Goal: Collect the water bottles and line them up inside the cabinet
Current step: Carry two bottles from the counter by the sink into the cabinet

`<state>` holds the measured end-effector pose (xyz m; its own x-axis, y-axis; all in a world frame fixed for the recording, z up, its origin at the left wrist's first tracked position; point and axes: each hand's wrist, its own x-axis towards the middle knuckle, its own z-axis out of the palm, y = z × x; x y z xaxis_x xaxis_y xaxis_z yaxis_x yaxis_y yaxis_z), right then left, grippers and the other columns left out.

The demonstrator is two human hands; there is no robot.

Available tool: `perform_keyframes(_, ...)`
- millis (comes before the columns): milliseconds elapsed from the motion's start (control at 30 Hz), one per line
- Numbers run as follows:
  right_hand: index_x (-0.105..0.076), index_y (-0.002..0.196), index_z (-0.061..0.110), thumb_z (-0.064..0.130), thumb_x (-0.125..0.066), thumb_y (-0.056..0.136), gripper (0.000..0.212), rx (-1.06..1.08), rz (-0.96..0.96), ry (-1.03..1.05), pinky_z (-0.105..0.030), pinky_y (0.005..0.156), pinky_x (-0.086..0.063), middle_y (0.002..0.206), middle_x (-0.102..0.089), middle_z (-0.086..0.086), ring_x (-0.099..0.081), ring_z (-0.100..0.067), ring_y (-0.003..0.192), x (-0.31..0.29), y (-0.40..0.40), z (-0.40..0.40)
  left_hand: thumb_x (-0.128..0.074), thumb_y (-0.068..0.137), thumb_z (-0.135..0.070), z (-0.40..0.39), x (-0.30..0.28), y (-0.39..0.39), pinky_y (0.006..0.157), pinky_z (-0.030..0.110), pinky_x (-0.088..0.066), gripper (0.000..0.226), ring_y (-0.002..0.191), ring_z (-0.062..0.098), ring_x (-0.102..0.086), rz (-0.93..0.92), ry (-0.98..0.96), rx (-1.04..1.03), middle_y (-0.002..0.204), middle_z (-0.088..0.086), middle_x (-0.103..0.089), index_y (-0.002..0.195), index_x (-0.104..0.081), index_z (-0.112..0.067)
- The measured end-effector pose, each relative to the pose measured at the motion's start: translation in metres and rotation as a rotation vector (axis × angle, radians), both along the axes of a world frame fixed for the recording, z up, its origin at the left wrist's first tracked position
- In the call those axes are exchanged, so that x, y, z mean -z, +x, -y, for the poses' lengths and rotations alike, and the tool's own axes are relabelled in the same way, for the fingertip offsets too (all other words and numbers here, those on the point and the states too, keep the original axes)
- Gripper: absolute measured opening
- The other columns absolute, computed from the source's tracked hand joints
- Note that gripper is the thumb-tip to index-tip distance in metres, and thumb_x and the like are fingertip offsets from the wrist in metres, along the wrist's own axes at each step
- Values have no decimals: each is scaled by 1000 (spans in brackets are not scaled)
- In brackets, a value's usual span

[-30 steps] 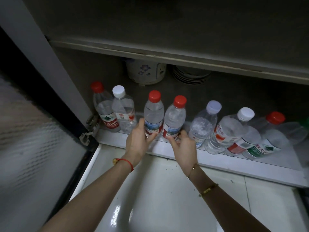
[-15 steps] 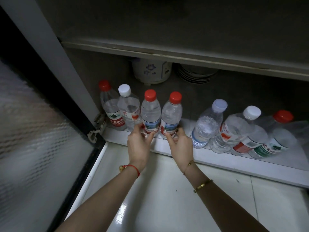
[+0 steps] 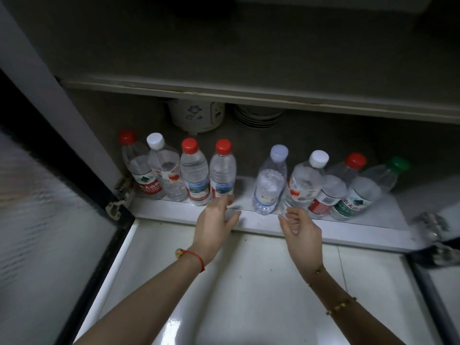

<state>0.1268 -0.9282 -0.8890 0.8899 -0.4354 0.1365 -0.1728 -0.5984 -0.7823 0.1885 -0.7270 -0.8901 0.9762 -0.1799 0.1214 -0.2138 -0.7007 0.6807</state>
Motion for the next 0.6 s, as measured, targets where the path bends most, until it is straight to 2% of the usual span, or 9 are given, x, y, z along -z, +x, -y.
perform_keyframes(67, -60, 108, 14, 27, -66, 88, 25, 32, -11, -22, -27, 74, -47, 97, -68, -2, -62, -19, 84, -1, -4, 16, -67, 88, -36, 17, -2, 3, 83, 31, -51, 45, 105, 22, -62, -28, 22, 49, 121, 2, -64, 128, -55, -18)
perform_keyframes(167, -58, 114, 14, 29, -66, 88, 31, 78, -10, -22, -33, 76, -51, 103, -68, -3, -62, -22, 89, -2, -4, 32, -70, 86, -40, 41, -6, 9, 86, 38, -55, 60, 109, 23, -63, -68, 37, 98, 129, 3, -61, 137, -46, -19)
perform_keyframes(300, -54, 119, 16, 27, -67, 88, 36, 72, -22, -20, -31, 78, -52, 110, -68, -1, -65, -22, 91, -5, 2, 36, -75, 80, -38, 61, -7, 18, 84, 37, -57, 57, 102, 19, -66, -133, -16, 88, 121, 2, -65, 128, -48, -21)
perform_keyframes(433, -55, 112, 11, 28, -71, 84, 36, 103, -13, -24, -20, 69, -43, 100, -67, -1, -61, -16, 82, -2, 10, 40, -77, 80, -34, 72, -5, 23, 73, 26, -46, 53, 96, 21, -64, -146, -42, 54, 116, 5, -65, 123, -50, -16)
perform_keyframes(500, -56, 107, 11, 28, -74, 82, 35, 104, -1, -12, -24, 68, -48, 94, -67, 0, -62, -16, 78, 0, 13, 43, -76, 82, -33, 73, -4, 24, 75, 26, -47, 53, 99, 22, -64, -147, -50, 54, 119, 5, -65, 124, -49, -15)
perform_keyframes(533, -57, 107, 11, 28, -75, 81, 37, 94, 3, -3, -21, 67, -50, 92, -67, 0, -62, -15, 77, 1, 14, 44, -75, 82, -32, 73, -2, 24, 76, 26, -47, 53, 100, 21, -64, -149, -56, 53, 120, 5, -65, 125, -49, -15)
perform_keyframes(600, -58, 113, 13, 28, -75, 80, 41, 60, 5, 2, -5, 64, -44, 88, -65, 2, -62, -13, 77, 3, 15, 43, -74, 83, -33, 73, 0, 25, 76, 26, -47, 53, 100, 21, -64, -144, -57, 55, 120, 4, -65, 125, -48, -15)
